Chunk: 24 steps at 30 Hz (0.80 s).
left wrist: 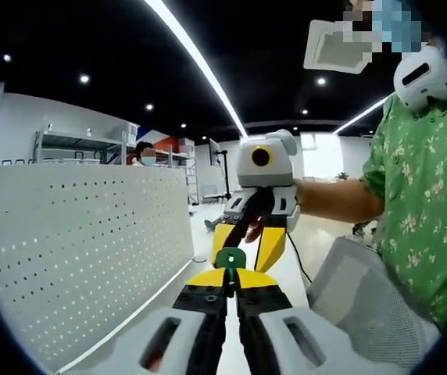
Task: Insert the hook assembly into the mounting plate slot until the hook locks in place.
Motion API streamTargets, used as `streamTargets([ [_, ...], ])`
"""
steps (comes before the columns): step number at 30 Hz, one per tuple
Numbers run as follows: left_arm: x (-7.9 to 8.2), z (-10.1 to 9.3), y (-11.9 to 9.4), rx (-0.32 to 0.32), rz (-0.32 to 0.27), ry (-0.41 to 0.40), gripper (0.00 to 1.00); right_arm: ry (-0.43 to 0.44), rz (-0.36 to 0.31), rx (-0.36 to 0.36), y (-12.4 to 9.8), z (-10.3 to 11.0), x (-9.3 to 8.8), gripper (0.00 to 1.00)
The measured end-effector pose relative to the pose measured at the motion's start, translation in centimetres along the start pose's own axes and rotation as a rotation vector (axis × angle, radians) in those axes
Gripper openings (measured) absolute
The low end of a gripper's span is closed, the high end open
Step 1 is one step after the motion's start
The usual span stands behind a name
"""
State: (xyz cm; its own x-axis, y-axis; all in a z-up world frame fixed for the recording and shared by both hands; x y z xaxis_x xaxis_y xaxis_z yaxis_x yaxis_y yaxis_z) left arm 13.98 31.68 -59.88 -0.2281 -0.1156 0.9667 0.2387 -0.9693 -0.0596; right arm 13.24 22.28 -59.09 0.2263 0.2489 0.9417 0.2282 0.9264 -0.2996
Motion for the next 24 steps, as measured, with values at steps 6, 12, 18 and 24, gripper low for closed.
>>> streamTargets([
  [6,0.2,0.6,-0.4,0.068,0.002,-0.006,0.03,0.004,-0.018,-0.053,-0.5,-0.7,0.3,0.24],
  [12,0.4,1.4,-0.8,0.153,-0.008,-0.013,0.03,0.036,-0.037,-0.102,-1.0,-1.5,0.3,0.28],
  [18,1.2,2.5,-1.5,0.299,-0.028,-0.018,0.03,0.052,-0.05,-0.203,-1.7,-2.6,0.2,0.31],
  [24,1.3,3.2,-2.1,0.394,0.005,-0.022,0.03,0.092,-0.054,-0.258,-2.4,-3.5,-0.7,0.31],
])
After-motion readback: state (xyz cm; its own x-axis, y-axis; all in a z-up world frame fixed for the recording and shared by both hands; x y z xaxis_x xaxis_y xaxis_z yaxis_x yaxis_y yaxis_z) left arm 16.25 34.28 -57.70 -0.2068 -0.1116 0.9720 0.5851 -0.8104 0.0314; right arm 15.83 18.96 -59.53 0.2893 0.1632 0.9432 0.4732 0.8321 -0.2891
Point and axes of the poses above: the point that each gripper's makers call its tool centre point, and the gripper's own axes: y roughly forward along the fingers, z roughly to its left, x roughly out of its top, the point moved 5 cm from there along -y, roughly backward along the fingers, and after that the axes turned 12 degrees about y, right-handed, at the moved point
